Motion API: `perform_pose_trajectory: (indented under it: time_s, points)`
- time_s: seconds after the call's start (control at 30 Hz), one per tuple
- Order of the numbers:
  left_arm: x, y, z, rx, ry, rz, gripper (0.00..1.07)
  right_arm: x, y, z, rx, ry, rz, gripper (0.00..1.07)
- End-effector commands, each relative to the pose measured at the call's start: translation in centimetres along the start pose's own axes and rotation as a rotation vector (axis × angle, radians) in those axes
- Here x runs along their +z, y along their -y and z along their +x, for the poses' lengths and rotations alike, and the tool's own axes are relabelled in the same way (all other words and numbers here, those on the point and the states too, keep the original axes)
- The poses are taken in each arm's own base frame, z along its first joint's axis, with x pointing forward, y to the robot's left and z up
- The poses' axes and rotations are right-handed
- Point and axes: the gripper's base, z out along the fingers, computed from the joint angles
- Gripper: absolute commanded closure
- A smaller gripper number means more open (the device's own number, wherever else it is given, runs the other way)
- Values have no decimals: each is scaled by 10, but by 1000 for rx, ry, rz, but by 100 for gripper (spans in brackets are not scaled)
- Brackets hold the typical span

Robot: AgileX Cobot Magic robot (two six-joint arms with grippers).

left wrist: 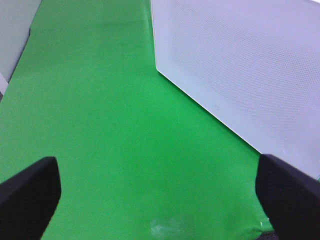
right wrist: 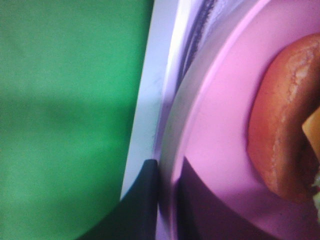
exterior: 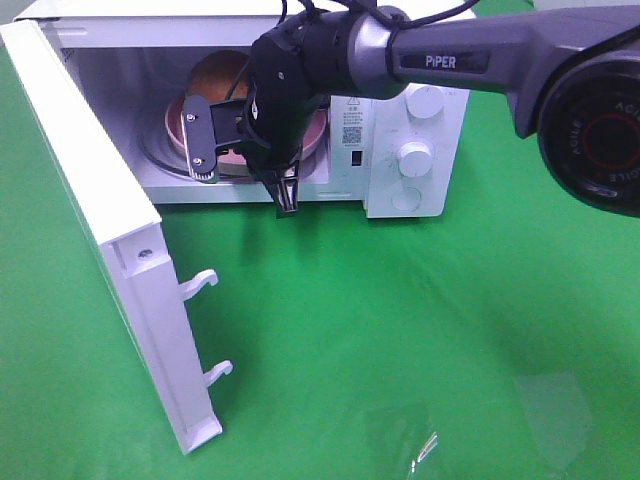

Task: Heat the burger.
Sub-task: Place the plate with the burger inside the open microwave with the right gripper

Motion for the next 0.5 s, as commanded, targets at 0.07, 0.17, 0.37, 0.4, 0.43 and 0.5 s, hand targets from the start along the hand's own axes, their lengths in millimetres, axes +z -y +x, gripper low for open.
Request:
perform_pose_trajectory:
  time_s: [0.07, 0.17, 0.37, 0.4, 0.43, 0.5]
  points:
    - [-2, 0, 0, 4, 29, -2, 9, -4, 12, -3, -3, 26, 70, 103]
    - [-2, 0, 0, 5, 28, -4, 9, -4, 12, -3, -4, 27, 72, 103]
    - [-2, 0, 0, 6, 28, -6, 9, -5, 11, -11, -16, 45, 86, 103]
    - [-2, 0, 0, 6, 28, -6, 9, -5, 11, -11, -16, 45, 86, 103]
    - [-2, 0, 0, 6, 28, -6, 9, -4, 11, -12, -10, 49, 84, 103]
    - [-2, 0, 0, 6, 28, -6, 9, -4, 11, -12, -8, 50, 82, 102]
